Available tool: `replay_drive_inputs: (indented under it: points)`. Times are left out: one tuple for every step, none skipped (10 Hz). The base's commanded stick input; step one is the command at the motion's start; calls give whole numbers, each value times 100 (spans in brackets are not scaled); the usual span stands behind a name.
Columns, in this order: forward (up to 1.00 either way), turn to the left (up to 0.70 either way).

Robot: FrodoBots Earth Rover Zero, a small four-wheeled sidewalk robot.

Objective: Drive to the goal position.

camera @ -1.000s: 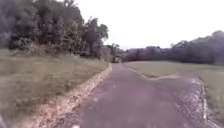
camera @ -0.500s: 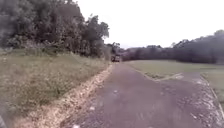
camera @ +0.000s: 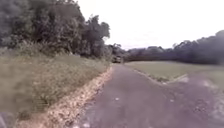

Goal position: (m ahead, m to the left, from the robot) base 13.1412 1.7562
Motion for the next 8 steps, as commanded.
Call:
replay_drive_inputs:
  points:
    - [70,0]
    - [70,0]
    - [70,0]
    - [70,0]
    - [70,0]
    - [70,0]
    - [70,0]
    - [70,0]
